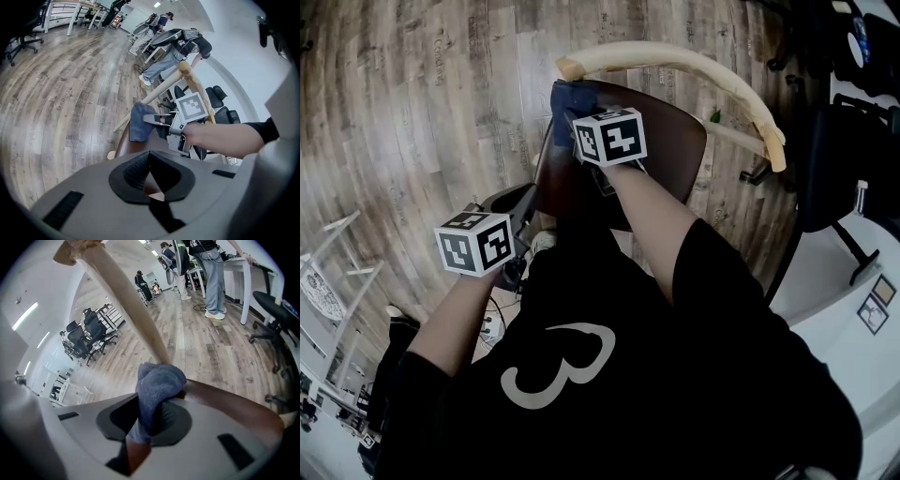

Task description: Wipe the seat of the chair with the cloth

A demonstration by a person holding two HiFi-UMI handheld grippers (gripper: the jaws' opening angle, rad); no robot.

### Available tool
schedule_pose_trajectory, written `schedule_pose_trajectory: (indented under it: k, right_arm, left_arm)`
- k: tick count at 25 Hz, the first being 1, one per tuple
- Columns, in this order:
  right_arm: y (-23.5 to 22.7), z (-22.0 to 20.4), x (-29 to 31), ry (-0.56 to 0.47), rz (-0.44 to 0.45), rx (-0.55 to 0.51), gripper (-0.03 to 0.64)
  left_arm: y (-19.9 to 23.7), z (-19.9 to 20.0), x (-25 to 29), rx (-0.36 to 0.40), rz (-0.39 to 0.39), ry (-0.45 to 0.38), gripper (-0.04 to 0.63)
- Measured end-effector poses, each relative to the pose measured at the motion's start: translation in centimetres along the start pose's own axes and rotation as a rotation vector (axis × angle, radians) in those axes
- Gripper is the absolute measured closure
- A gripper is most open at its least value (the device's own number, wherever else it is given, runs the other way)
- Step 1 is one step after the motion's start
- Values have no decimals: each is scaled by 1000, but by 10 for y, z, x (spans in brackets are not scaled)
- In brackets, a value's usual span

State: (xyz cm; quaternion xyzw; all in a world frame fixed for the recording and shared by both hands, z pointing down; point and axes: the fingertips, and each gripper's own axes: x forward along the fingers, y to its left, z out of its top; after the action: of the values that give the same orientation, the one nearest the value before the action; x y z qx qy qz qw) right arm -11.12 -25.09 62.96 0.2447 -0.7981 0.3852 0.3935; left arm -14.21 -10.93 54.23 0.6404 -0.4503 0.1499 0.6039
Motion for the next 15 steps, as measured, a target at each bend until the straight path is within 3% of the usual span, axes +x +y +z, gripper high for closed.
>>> schedule_pose_trajectory:
  k: [6, 15]
  right_arm:
    - [-7, -11, 9, 44, -34, -37, 545]
    - [-19, -16, 16, 44, -41, -9, 545]
  left_arm:
    - [6, -6, 4, -41, 3, 2, 581]
    - [12, -14, 7, -62, 27, 10, 581]
